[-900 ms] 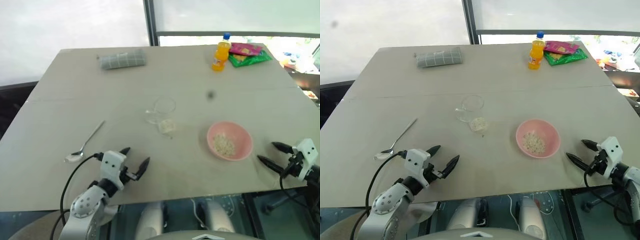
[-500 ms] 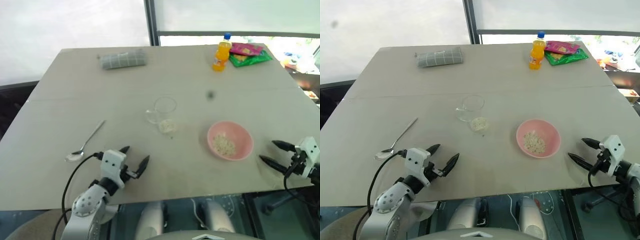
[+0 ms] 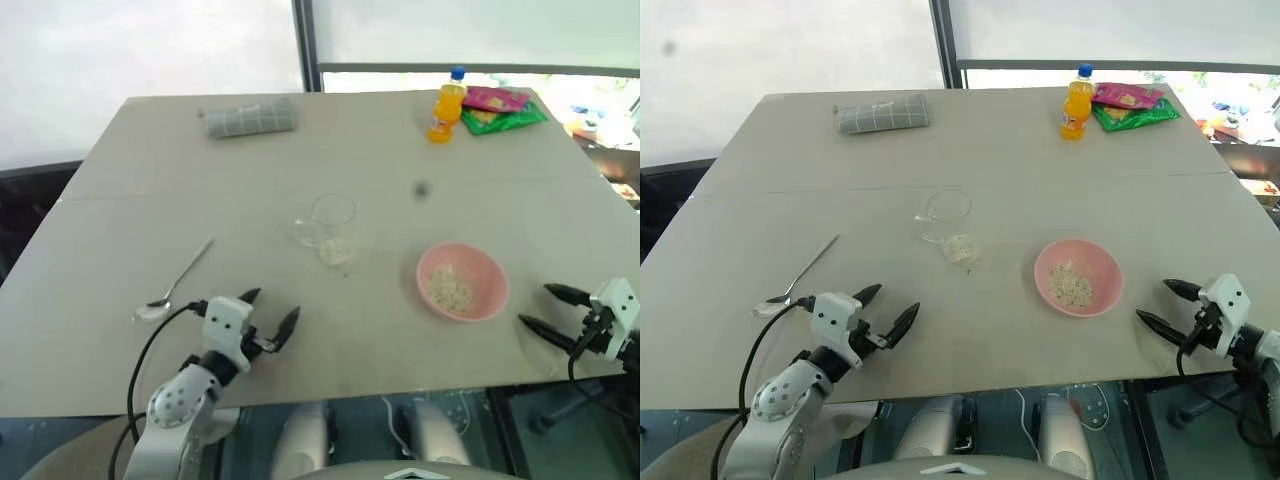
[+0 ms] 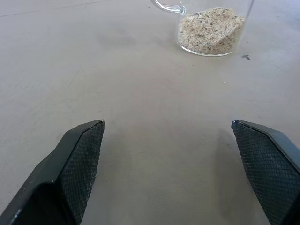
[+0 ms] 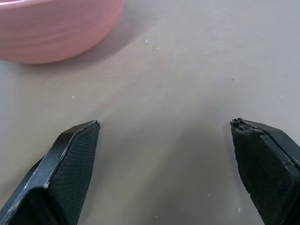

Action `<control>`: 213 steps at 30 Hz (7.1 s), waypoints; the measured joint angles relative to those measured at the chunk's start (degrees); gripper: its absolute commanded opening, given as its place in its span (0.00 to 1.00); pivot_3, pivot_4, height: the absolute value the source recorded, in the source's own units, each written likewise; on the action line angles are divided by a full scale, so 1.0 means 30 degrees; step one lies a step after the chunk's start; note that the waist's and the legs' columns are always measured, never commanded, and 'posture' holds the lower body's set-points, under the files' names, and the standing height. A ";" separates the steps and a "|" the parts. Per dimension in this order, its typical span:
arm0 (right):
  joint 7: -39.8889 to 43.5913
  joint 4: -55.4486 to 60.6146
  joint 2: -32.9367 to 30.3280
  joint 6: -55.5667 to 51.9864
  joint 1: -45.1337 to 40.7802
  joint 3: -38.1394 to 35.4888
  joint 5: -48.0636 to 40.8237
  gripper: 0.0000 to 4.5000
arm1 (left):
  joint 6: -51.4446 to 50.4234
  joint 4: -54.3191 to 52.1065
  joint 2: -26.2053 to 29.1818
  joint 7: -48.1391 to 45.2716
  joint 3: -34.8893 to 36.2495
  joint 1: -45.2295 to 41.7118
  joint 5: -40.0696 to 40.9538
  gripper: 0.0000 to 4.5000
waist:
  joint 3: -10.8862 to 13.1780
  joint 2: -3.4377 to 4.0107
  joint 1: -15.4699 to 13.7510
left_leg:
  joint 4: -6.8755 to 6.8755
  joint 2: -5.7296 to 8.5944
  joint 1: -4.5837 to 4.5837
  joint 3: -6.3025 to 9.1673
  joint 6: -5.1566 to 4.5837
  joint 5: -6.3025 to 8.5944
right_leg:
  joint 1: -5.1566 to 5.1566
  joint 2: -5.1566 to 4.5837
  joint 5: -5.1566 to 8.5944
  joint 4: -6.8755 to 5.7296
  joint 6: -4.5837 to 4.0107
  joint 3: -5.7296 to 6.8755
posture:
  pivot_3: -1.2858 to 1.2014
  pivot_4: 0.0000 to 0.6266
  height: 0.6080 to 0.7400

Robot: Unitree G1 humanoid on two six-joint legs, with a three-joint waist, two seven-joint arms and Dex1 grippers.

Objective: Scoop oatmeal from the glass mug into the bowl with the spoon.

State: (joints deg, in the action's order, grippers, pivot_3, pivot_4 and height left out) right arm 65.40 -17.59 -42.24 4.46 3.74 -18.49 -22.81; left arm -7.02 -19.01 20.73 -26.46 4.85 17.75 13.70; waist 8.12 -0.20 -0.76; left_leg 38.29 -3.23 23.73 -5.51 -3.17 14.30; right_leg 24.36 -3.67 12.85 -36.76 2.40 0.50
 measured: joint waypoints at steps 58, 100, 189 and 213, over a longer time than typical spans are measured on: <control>-0.0252 1.4805 -0.1661 -0.9792 -0.1212 0.1293 -0.7877 1.00 | -1.1870 0.3218 0.5339 0.0171 0.8171 -0.4944 0.3777 0.01 | 0.0202 -0.0263 0.0364 | -0.0009 -0.0013 0.0019 0.0057 -0.0001 0.0009 | 0.0000 -0.0152 -0.0051 -0.0007 -0.0087 0.0059 | 0.52 0.24 1.00; -2.1387 0.6905 1.1098 -2.1639 -2.1970 0.1838 -1.5429 0.94 | -0.3796 0.2461 0.4136 -0.6101 -0.0474 -1.8356 0.3634 0.00 | 0.0304 -0.0417 0.0487 | 0.0046 0.0033 0.0353 -0.0040 0.0090 -0.0062 | 0.0258 0.0038 -0.0125 -0.0093 0.0002 0.0099 | 0.52 0.24 1.00; -3.0730 0.6712 0.7204 -1.6783 -1.7960 -0.3851 -1.8626 0.00 | -0.0484 0.7205 0.0043 -0.3501 0.0383 -1.1530 0.1921 0.01 | 0.0296 -0.0368 0.0532 | 0.0083 0.0011 0.0323 -0.0059 0.0042 -0.0049 | 0.0300 0.0063 -0.0123 -0.0255 0.0000 0.0030 | 0.52 0.24 1.00; -2.5519 0.8864 0.6816 -1.8336 -1.9862 0.1757 -1.6563 0.00 | 0.6797 1.7488 -0.0865 -0.2877 -0.2506 -2.0916 -0.3503 0.01 | 0.0304 -0.0366 0.0456 | 0.0088 0.0020 0.0386 -0.0064 0.0040 -0.0049 | 0.0328 0.0072 -0.0125 -0.0197 0.0005 0.0046 | 0.52 0.24 1.00</control>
State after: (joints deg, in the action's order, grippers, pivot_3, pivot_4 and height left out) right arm -11.16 9.00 -21.79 -50.55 -55.84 -13.22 -72.50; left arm 13.37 33.46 18.14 -35.09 -2.67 -45.00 3.19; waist 9.03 -1.30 0.60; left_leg 38.55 -3.18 24.89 -5.70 -3.05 14.15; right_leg 25.34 -3.46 12.47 -37.36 2.42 0.64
